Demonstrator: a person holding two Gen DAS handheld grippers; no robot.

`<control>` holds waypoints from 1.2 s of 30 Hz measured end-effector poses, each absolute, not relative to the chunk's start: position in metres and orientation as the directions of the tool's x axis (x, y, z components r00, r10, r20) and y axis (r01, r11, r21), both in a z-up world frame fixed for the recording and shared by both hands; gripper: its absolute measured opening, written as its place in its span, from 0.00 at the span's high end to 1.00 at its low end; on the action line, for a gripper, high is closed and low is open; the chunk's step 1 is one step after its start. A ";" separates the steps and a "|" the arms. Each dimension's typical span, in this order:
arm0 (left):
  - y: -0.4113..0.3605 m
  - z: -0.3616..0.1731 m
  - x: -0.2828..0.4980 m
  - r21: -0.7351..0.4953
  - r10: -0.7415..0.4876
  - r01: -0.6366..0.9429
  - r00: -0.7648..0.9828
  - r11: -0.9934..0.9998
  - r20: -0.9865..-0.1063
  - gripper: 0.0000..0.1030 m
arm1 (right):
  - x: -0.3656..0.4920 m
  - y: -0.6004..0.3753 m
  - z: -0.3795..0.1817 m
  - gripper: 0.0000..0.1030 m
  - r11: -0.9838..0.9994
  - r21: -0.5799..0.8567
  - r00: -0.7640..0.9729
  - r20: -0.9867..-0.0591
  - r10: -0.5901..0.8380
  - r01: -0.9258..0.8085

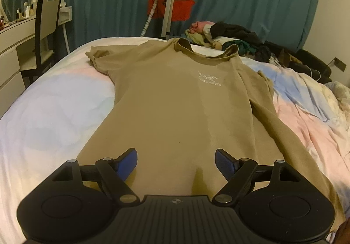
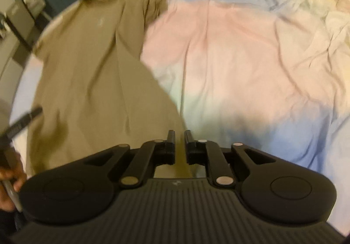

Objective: Fold clothes
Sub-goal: 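Grasp the T-shirt hem with the right gripper and pull it straight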

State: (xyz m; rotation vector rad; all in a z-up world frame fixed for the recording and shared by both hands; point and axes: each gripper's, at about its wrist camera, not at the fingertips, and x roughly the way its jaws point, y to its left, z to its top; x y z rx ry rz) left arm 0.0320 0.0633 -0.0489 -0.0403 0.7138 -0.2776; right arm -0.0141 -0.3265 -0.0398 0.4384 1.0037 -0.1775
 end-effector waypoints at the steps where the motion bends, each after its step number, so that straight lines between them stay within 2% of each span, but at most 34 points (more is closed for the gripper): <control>1: 0.064 -0.049 0.032 -0.140 -0.266 0.231 0.722 0.963 -0.639 0.20 | -0.013 -0.331 -0.038 0.52 0.883 0.311 0.564 -0.823 0.065 0.352; 2: 0.065 -0.048 0.033 -0.155 -0.270 0.223 0.723 0.962 -0.636 0.20 | -0.011 -0.335 -0.037 0.29 0.866 0.348 0.595 -0.800 0.074 0.360; 3: 0.065 -0.047 0.033 -0.171 -0.276 0.217 0.725 0.961 -0.631 0.20 | -0.003 -0.338 -0.038 0.27 0.839 0.396 0.630 -0.772 0.085 0.372; 7: 0.057 -0.039 0.043 -0.188 -0.268 0.192 0.736 0.963 -0.621 0.18 | 0.045 -0.355 -0.050 0.27 0.708 0.593 0.778 -0.620 0.099 0.383; 9: 0.050 -0.037 0.050 -0.185 -0.258 0.181 0.737 0.966 -0.625 0.16 | 0.072 -0.362 -0.061 0.28 0.647 0.657 0.834 -0.548 0.058 0.387; 12: 0.041 -0.047 0.059 -0.192 -0.267 0.187 0.739 0.963 -0.619 0.14 | 0.109 -0.373 -0.088 0.37 0.565 0.727 0.883 -0.470 -0.006 0.390; 15: 0.034 -0.067 0.067 -0.202 -0.281 0.196 0.731 0.959 -0.621 0.14 | 0.141 -0.388 -0.116 0.46 0.514 0.760 0.892 -0.452 -0.021 0.398; 18: 0.027 -0.083 0.079 -0.219 -0.298 0.205 0.730 0.954 -0.615 0.14 | 0.176 -0.404 -0.134 0.47 0.506 0.771 0.896 -0.445 -0.006 0.386; 22: 0.020 -0.091 0.092 -0.172 -0.290 0.234 0.784 0.957 -0.549 0.13 | 0.229 -0.419 -0.141 0.47 0.569 0.721 0.883 -0.468 -0.022 0.396; 26: 0.022 -0.110 0.111 -0.212 -0.307 0.225 0.770 0.951 -0.559 0.13 | 0.283 -0.430 -0.149 0.47 0.623 0.669 0.866 -0.499 -0.029 0.406; 27: 0.023 -0.114 0.115 -0.226 -0.312 0.221 0.765 0.949 -0.564 0.13 | 0.294 -0.429 -0.149 0.59 0.644 0.659 0.868 -0.497 -0.017 0.390; 28: 0.024 -0.118 0.120 -0.239 -0.317 0.216 0.759 0.947 -0.568 0.13 | 0.304 -0.428 -0.149 0.66 0.665 0.649 0.871 -0.491 -0.003 0.368; 29: 0.025 -0.121 0.125 -0.253 -0.321 0.211 0.754 0.944 -0.573 0.13 | 0.312 -0.424 -0.144 0.85 0.710 0.605 0.866 -0.500 -0.012 0.360; 30: 0.025 -0.124 0.128 -0.260 -0.324 0.208 0.751 0.943 -0.575 0.13 | 0.319 -0.419 -0.137 0.93 0.758 0.549 0.859 -0.511 -0.029 0.352; 36: 0.027 -0.125 0.129 -0.269 -0.325 0.205 0.764 0.941 -0.557 0.13 | 0.327 -0.446 -0.090 0.94 0.833 0.362 0.879 -0.390 -0.273 0.419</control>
